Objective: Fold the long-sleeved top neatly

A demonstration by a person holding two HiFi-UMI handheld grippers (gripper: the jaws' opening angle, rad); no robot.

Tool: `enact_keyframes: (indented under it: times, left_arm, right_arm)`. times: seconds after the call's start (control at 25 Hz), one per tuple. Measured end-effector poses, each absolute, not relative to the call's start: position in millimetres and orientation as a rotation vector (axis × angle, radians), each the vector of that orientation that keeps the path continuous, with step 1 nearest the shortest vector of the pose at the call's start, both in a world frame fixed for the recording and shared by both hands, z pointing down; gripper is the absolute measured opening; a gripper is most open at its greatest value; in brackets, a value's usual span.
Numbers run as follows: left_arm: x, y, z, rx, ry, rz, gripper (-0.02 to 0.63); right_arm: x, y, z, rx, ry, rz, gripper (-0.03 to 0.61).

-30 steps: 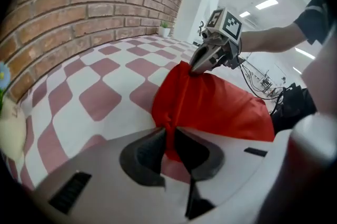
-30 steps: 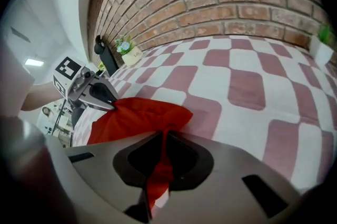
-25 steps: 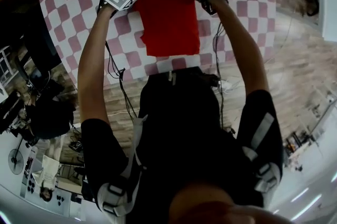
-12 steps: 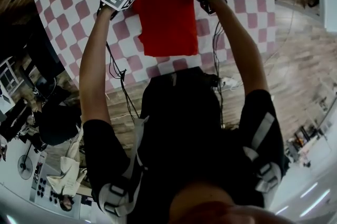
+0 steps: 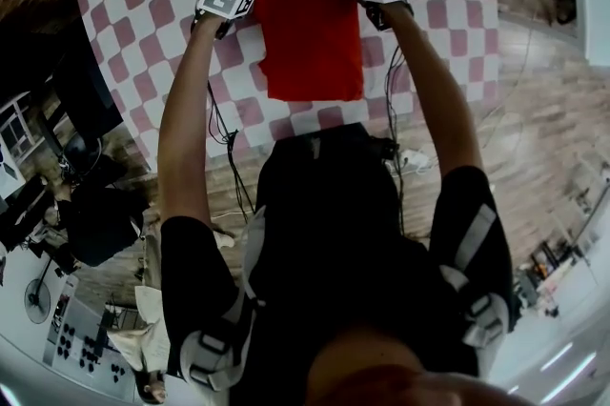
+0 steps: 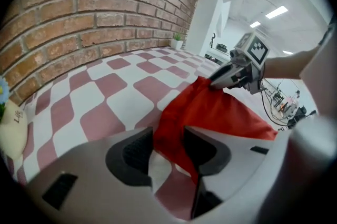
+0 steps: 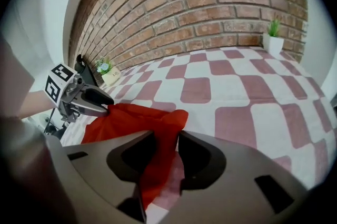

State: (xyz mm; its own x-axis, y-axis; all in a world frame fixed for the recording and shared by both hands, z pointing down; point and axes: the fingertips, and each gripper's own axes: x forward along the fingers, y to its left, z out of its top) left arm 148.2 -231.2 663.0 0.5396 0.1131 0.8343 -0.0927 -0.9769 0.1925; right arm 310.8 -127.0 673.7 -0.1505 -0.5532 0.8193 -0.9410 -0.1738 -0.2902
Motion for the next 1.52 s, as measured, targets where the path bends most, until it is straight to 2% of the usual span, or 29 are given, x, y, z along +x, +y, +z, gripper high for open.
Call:
enact_keyframes:
  times: [0.32,0.36,0.4,0.48,0.52,0.68,0.84,0.96,1.12,1.2,1.24,1.28,1.52]
  left_arm:
    - [122.2,-238.0,620.9,2.638,-0.248,1.134,0.160]
    - [118.8,-238.3,611.5,2.655,-0.296,1.086,0.112]
    - [115.3,-238.2,601.3,2.671,-0.345,1.035,0.031]
    - [109.1,-234.4,584.0,2.704,-0.413,0.942,0.011]
    - [106.5,-231.7,578.2,2.721,-0.439,0.909,0.008]
    - [98.2,-225.8,556.9,2.750,-0.577,0.800,0.006]
    - [92.9,-222.9,529.7,2.744,-0.668,0.636,0.006]
    - [99.4,-216.6,528.4,2.822,-0.619,0.707,0.006]
    - [116.7,-204.6,554.2,2.933,-0.392,0.989,0.008]
    - [122.7,-201.5,573.9,2.930,-0.292,1.118,0.036]
    - [124.5,-199.8,584.8,2.911,-0.238,1.182,0.120]
    - [125.6,-197.9,595.3,2.887,-0.182,1.248,0.186]
    - [136.5,-203.4,627.0,2.825,0.012,1.480,0.202]
  right_arm:
    - [311.7,-111.7,617.1,1.936,-1.649,1.035,0.130]
    - [308.9,-109.2,611.0,1.952,-1.657,1.014,0.130]
    - [304.8,-107.1,605.7,1.960,-1.674,0.990,0.130]
    - [293.3,-103.6,596.3,1.956,-1.717,0.941,0.129]
    - [288.2,-101.4,592.0,1.956,-1.730,0.917,0.124]
    - [283.7,-88.9,576.5,2.029,-1.719,0.789,0.032]
    - [278.5,-79.2,550.0,2.128,-1.740,0.685,0.009]
    - [272.8,-77.3,544.9,2.075,-1.752,0.640,0.009]
    - [269.3,-85.5,550.4,1.873,-1.754,0.593,0.012]
    - [271.4,-89.3,557.1,1.766,-1.750,0.598,0.041]
    - [273.4,-90.8,563.1,1.705,-1.747,0.609,0.123]
    - [275.6,-92.5,569.8,1.643,-1.744,0.625,0.153]
    - [288.8,-103.9,608.2,1.333,-1.749,0.695,0.198]
